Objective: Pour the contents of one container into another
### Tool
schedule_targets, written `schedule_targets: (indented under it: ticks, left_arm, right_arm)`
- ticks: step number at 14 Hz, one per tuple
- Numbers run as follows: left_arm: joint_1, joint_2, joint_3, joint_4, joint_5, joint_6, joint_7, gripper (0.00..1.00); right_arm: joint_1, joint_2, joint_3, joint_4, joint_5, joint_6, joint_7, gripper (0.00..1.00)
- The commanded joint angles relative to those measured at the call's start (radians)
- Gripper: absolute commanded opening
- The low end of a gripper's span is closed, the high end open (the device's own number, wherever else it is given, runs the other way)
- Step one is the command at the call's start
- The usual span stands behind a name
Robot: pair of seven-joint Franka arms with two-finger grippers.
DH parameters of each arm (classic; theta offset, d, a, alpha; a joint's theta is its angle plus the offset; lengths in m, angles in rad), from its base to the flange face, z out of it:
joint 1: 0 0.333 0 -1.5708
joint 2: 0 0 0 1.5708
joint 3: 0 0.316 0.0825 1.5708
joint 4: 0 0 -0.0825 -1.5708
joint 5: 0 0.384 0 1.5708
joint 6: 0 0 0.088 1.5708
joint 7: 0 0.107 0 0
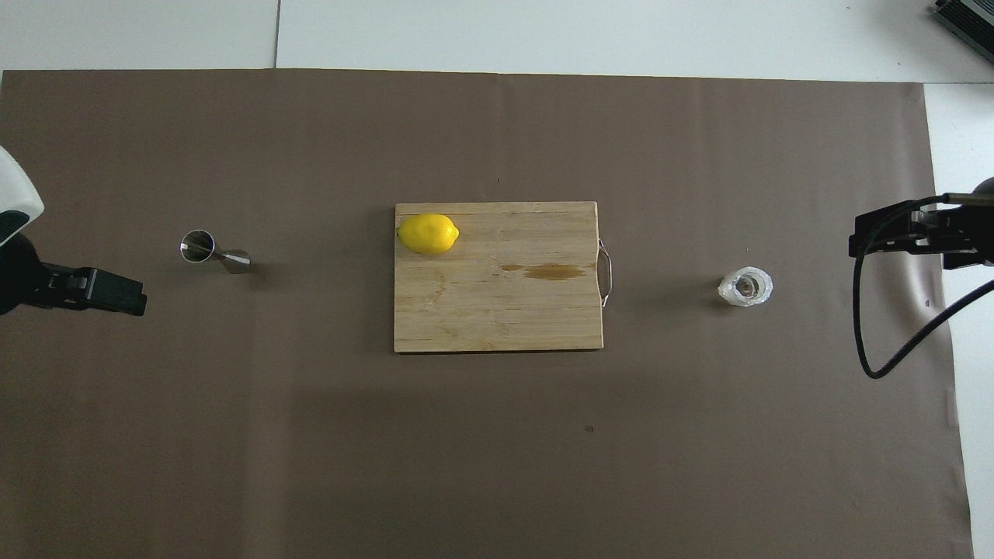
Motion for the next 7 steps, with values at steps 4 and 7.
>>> schedule_targets:
  ticks: [4,7]
  left_arm:
    - [0.062,0.065,-0.003,-0.043,-0.017,0.131,-0.023,1.0]
    - [0.111,0.144,-0.005,-0.041,-0.029,0.167,-0.112,1.0]
  right_arm:
    - [-0.01,-0.008,0.004,-0.003,0.0,-0.016,-0.024,1.0]
    - [-0.01,-0.008,0.004,-0.003,0.0,-0.016,-0.024,1.0]
